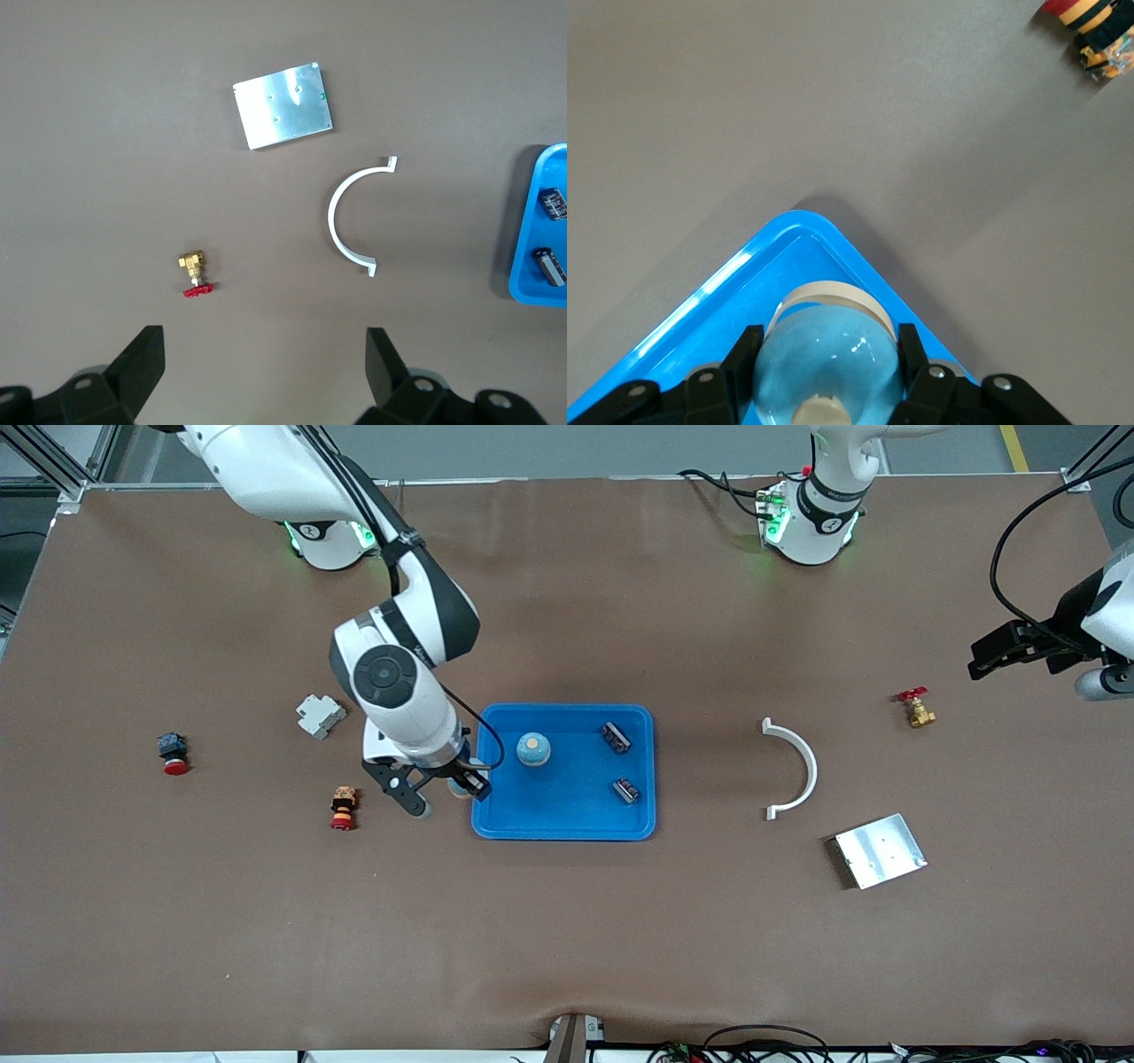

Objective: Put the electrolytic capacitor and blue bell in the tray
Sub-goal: 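Carry the second blue bell over the tray with the right gripper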

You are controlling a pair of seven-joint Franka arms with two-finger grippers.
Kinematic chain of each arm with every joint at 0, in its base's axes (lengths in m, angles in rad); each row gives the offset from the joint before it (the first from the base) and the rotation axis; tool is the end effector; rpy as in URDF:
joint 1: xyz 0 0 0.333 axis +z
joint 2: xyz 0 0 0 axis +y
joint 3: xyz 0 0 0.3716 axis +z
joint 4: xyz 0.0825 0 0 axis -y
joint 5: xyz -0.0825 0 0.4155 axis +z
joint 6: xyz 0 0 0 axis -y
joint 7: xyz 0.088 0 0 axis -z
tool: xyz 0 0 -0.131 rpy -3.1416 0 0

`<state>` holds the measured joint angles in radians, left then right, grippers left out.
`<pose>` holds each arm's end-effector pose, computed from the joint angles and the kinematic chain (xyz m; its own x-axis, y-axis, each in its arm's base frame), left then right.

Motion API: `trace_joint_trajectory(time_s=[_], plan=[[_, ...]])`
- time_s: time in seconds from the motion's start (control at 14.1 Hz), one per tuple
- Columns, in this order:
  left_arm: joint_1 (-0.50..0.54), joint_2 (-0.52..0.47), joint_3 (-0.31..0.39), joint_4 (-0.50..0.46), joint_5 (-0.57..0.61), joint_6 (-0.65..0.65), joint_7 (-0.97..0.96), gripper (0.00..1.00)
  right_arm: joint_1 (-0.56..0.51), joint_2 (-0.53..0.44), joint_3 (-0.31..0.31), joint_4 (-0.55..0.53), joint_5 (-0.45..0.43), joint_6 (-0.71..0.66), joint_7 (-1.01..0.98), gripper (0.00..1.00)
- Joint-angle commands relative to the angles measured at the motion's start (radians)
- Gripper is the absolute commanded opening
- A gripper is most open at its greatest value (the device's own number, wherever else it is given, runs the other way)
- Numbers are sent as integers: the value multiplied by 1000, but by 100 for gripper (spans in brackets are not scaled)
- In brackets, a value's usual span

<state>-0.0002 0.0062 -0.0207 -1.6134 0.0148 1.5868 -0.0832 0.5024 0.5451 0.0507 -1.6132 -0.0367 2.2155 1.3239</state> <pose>0.5874 -0.0103 0.6324 0.9976 0.0620 -0.0315 0.0615 -0.9980 -0.0173 0.6420 0.3880 0.3210 0.7260 -0.6875 0.0183 -0.6858 -0.7257 -0.0551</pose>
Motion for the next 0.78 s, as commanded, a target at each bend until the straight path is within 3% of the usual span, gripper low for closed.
trace_joint_trajectory(time_s=[0.0,0.71], plan=[[-6,11,-1,0,-21,7,17,100,39,65,-12,56,-43,-2,99,0],[-9,41,-24,1,-15,39,22,100,114,188,-11,111,-42,76,261,0]])
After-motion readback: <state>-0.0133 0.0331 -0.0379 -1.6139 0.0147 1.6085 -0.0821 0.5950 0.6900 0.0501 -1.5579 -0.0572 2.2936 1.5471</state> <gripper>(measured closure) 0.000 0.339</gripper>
